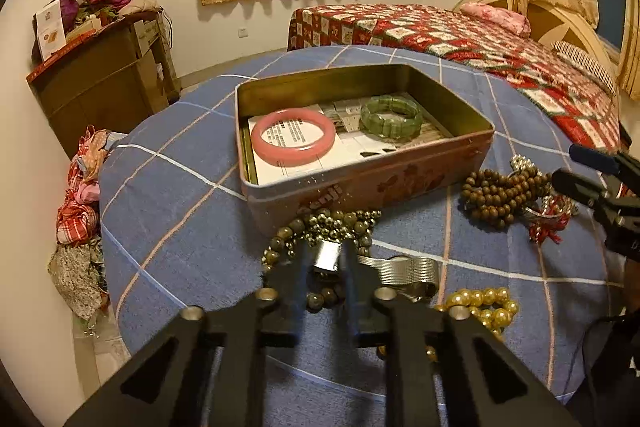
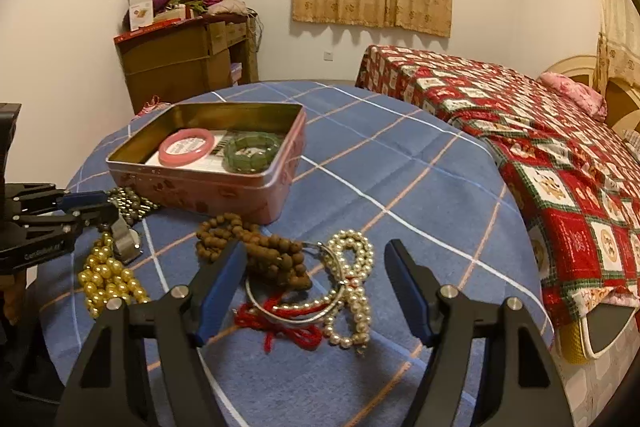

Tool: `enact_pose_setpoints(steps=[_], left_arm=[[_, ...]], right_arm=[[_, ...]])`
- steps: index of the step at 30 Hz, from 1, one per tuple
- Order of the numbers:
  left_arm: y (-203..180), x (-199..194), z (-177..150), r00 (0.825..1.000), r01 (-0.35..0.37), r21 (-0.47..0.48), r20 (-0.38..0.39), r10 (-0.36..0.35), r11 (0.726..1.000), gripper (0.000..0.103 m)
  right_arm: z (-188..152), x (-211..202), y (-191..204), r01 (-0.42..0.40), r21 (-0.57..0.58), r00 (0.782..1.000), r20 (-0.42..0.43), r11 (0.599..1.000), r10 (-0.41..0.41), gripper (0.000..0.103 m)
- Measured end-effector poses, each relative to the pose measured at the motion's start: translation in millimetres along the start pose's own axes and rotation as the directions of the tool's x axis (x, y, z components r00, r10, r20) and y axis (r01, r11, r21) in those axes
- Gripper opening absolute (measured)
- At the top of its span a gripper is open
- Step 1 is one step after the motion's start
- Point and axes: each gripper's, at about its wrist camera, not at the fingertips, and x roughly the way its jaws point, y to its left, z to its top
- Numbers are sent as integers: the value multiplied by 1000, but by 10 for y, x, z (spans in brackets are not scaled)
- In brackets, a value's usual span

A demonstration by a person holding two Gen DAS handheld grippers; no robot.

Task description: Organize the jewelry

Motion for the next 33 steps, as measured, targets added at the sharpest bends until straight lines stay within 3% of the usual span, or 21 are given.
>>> enact_pose_setpoints(steps=[9,11,13,14,15,17,22,28,33], left_arm=[[95,-165,44,999,0,-26,41,1,1000,0],[65,-165,77,1000,-25,-29,17,26,999,2],[36,-137,88,999,-32,-36,-2,32,999,24],[17,-127,79,999,-38,-48,-13,37,998,60],[13,-127,71,999,-47,-58,-10,46,997,85],[-14,-160,56,999,-47,-78,13,48,996,87],[-128,-140,89,1000,1,-91,-23,-3,996,87],[-481,55,58,995,-43,13,-89,44,999,87],[-378,176,-20,990,-71,9,-121,72,997,87]], right_arm=[[-11,11,4,-5,6,1000,7,1000,5,74],[-8,16,-5,-5,11,1000,7,1000,5,74],[-13,27,-11,-6,13,1000,3,1000,6,74],[-15,31,-6,-8,12,1000,1,1000,8,74],[-14,28,0,-8,9,1000,1,1000,8,74],[-10,12,15,-6,2,1000,3,1000,6,74],[-2,-11,-20,-7,3,1000,12,1000,7,74],[-12,0,-104,-3,27,1000,15,1000,3,74],[-16,-19,-102,-10,19,1000,27,1000,10,74]])
